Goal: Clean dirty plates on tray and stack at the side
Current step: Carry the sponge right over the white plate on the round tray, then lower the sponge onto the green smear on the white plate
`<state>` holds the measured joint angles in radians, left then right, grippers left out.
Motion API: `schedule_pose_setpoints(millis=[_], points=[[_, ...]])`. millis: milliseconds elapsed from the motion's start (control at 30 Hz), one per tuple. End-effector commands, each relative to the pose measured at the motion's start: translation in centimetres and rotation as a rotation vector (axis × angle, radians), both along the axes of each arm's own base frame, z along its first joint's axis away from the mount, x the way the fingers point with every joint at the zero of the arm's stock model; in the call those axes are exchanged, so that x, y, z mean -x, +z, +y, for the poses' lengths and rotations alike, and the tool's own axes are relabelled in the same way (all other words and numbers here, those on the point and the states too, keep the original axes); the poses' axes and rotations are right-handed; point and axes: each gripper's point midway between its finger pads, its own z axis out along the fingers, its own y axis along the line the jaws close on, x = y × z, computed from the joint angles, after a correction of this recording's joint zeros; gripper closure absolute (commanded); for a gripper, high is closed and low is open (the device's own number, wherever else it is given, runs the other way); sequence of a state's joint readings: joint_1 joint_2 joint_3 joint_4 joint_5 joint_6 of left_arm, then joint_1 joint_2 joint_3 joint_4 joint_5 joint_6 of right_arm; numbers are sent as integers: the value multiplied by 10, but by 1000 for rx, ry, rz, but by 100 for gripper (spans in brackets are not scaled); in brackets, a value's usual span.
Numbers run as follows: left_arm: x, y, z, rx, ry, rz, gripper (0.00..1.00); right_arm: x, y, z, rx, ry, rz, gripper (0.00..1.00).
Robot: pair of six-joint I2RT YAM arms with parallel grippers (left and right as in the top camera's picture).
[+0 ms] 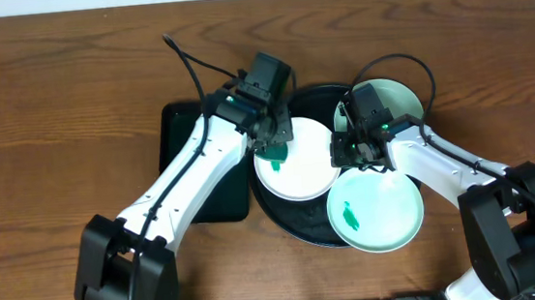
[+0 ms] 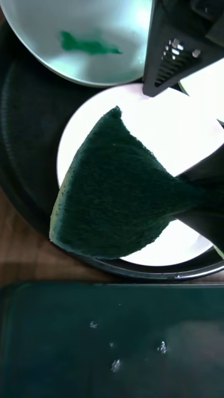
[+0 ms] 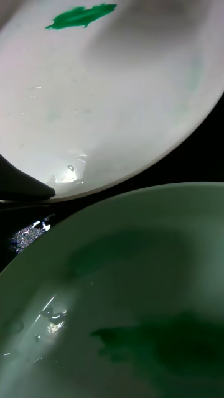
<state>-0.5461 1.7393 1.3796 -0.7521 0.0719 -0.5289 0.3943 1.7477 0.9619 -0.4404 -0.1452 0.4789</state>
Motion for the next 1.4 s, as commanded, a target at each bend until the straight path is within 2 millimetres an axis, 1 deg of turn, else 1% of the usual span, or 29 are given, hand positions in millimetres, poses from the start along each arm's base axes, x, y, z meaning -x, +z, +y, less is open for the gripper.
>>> schedule_pose_setpoints(millis=[0,333,767,900,1033,1167,1367], points=[[1,-5,4,-2,31,-2,93,5,-4,4,3,18,9,99],[6,-34,5,-23,41,43,93,5,-4,4,3,18,9,99],[6,-76,-3,-61,37,106,93,5,-4,4,0,19,10,99],[2,-85,4,-102,76,101,93,5,-4,4,0,19,11,99],[3,-95,5,-118,77,117,93,5,-4,4,0,20,10,99],[5,-109,5,-135,74,143,93,5,-4,4,0,20,10,99],[16,-138,6,-156,66,221,93,5,-4,4,0,19,10,99]])
